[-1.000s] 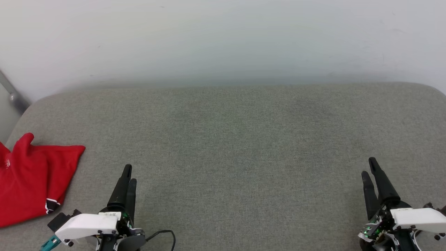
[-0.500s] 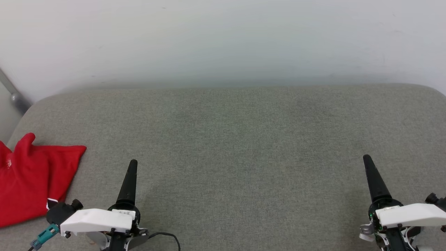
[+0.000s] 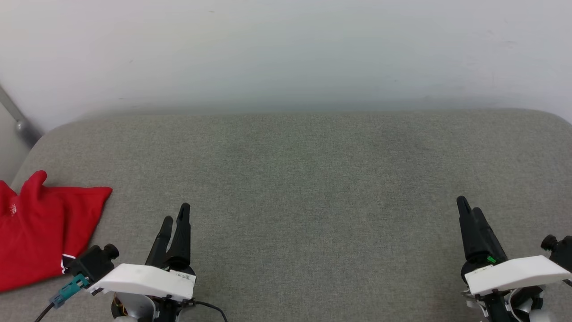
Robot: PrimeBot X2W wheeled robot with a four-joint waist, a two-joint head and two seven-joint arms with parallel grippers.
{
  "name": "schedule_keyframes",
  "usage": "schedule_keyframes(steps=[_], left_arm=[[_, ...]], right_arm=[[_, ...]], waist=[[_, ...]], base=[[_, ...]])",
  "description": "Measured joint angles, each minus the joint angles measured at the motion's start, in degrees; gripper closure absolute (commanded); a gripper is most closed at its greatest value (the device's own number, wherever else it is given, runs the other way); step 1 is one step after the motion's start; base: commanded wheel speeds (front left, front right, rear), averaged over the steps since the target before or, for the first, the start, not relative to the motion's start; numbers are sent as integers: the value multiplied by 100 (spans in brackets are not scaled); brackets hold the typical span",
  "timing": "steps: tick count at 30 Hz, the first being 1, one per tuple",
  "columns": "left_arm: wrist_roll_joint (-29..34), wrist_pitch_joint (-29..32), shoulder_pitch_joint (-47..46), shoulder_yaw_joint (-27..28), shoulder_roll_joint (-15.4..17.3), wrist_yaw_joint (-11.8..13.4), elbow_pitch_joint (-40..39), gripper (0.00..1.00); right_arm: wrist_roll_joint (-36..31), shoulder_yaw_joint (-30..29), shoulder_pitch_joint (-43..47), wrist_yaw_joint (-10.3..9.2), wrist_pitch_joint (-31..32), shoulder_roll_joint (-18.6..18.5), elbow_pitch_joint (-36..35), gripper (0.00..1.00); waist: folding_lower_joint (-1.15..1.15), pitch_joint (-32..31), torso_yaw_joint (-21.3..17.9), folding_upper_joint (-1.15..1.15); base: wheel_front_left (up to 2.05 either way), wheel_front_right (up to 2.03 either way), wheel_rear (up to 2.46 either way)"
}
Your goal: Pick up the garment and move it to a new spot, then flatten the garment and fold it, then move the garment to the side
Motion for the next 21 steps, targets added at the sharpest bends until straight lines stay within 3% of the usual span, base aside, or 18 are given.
schedule_keyframes(steps=[21], left_arm=[[2003, -379, -26, -509, 376, 314, -110, 0]], right_arm=[[-1924, 78, 54, 0, 23, 5, -270, 0]], waist=[[0, 7, 31, 0]], base=[[0, 0, 0]])
